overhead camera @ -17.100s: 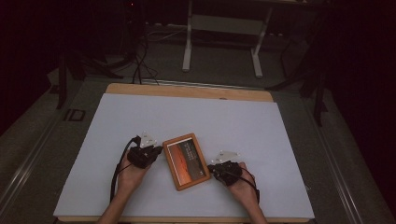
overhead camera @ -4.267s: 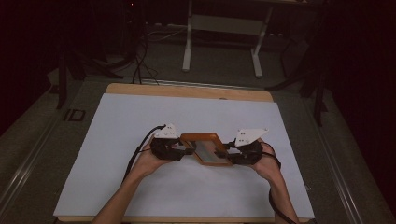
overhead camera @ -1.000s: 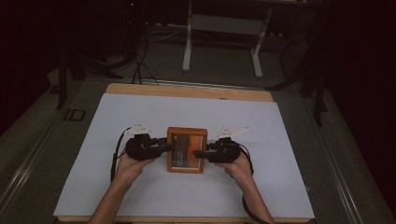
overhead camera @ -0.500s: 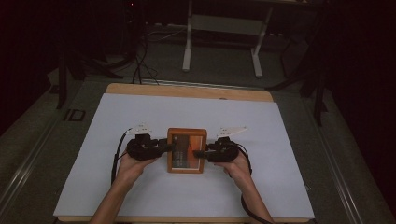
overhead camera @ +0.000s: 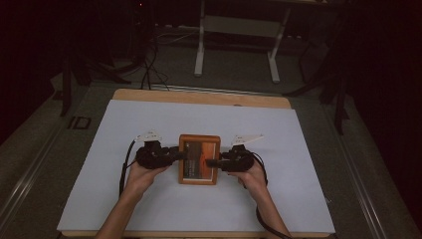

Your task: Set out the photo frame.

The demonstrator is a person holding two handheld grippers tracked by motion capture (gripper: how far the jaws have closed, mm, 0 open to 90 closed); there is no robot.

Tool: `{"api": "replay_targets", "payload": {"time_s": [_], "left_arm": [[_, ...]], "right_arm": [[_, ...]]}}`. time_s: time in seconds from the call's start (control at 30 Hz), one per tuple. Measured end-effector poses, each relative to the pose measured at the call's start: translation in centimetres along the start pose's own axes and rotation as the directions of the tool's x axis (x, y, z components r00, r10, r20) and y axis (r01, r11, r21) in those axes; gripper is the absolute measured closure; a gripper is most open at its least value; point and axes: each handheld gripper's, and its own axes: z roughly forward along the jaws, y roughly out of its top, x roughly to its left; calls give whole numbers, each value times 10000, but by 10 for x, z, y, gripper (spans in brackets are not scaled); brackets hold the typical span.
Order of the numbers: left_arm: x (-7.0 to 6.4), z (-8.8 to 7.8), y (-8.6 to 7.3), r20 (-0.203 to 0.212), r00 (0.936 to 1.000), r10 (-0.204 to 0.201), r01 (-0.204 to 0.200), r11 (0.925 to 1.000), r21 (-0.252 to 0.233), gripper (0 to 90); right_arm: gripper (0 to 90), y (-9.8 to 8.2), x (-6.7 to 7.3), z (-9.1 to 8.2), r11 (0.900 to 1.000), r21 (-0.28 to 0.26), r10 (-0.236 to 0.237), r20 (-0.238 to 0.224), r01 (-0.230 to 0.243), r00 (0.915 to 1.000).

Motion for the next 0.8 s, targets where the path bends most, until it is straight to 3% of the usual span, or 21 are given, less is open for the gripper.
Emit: {"api": "replay_targets", "payload": {"time_s": [0.5,0.8], "left_arm": [[-1,0,0,-33,9999,162,-162,9999,55,649],[-2,0,-1,28,9999,160,-160,9998,100,549]], "right_arm": [[580,0,4,1,9997,90,-217,262,215,9994],[478,0,5,3,9993,146,-335,356,330,9988]]}}
